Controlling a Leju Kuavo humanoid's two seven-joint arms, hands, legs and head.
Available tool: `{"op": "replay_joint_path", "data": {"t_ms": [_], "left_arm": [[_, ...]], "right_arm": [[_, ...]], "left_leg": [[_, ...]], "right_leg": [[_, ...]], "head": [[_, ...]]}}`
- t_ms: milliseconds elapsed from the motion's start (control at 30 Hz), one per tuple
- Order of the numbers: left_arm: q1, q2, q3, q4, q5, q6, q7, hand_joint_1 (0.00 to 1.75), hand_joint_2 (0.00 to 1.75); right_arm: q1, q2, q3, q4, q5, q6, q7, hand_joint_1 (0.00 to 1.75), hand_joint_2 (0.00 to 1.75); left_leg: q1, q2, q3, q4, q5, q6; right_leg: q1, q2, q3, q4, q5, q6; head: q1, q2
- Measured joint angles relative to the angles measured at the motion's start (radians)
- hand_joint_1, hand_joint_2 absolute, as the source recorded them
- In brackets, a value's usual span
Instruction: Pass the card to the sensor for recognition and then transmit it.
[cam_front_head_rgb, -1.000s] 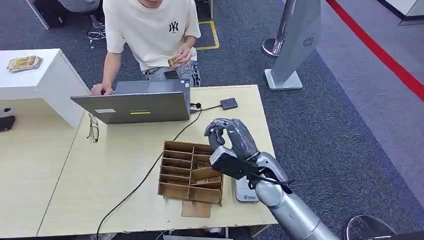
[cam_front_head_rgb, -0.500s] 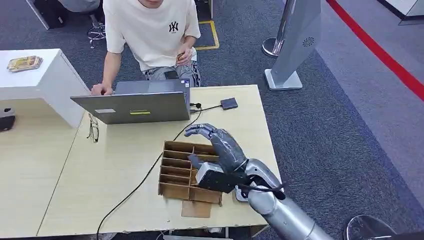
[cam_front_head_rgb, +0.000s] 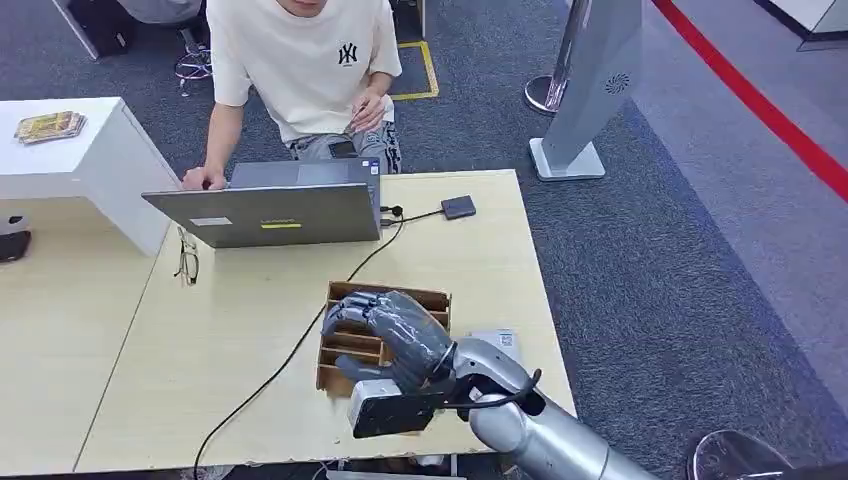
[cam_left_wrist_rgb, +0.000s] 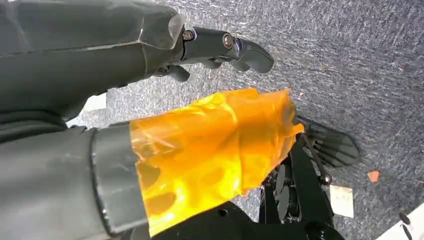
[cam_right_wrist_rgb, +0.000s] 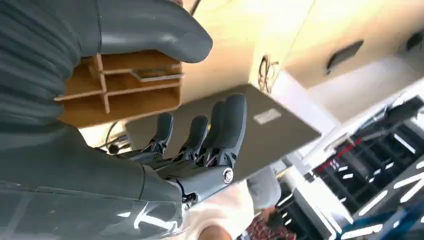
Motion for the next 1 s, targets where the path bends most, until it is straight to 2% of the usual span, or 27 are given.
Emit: {"op": "replay_joint_path", "data": {"t_ms": [167,300,333,600,800,933,1000], "left_arm": [[-0.003,0.016,0.000,0.036,-0.001,0.015,-0.006,0.00,0.00],[-0.004,0.027,0.000,0.057,-0.003,0.019,-0.011,0.00,0.00],[-0.005,0.030,0.000,0.061,-0.003,0.022,-0.011,0.00,0.00],[-0.011,0.048,-0.001,0.099,-0.006,0.039,-0.013,0.00,0.00],[-0.014,0.055,-0.004,0.111,-0.006,0.047,-0.012,0.00,0.00],[-0.014,0.057,-0.008,0.115,-0.006,0.053,-0.005,0.00,0.00],[-0.014,0.058,-0.008,0.116,-0.006,0.053,-0.005,0.00,0.00]], "right_arm": [[-0.016,0.008,0.037,0.026,-0.031,0.027,0.002,0.93,1.75],[-0.030,0.018,0.060,0.051,-0.030,0.031,0.006,0.91,1.75],[-0.035,0.022,0.064,0.058,-0.020,0.027,0.010,0.86,1.75],[-0.097,0.066,0.103,0.142,0.137,-0.056,0.085,0.70,1.75],[-0.131,0.097,0.121,0.204,0.214,-0.099,0.126,0.79,1.75],[-0.154,0.111,0.129,0.254,0.259,-0.123,0.145,0.79,1.75],[-0.164,0.118,0.130,0.274,0.272,-0.130,0.153,0.86,1.75]], "left_leg": [[0.000,0.000,0.000,0.000,0.000,0.000],[0.000,0.000,0.000,0.000,0.000,0.000],[0.000,0.000,0.000,0.000,0.000,0.000],[0.000,0.000,0.000,0.000,0.000,0.000],[0.000,0.000,0.000,0.000,0.000,0.000],[0.000,0.000,0.000,0.000,0.000,0.000],[0.000,0.000,0.000,0.000,0.000,0.000]], "right_leg": [[0.000,0.000,0.000,0.000,0.000,0.000],[0.000,0.000,0.000,0.000,0.000,0.000],[0.000,0.000,0.000,0.000,0.000,0.000],[0.000,0.000,0.000,0.000,0.000,0.000],[0.000,0.000,0.000,0.000,0.000,0.000],[0.000,0.000,0.000,0.000,0.000,0.000],[0.000,0.000,0.000,0.000,0.000,0.000]], "head": [[0.001,0.000],[0.000,0.000],[0.000,0.000],[0.000,0.000],[0.000,0.000],[0.000,0.000],[0.000,0.000]]}}
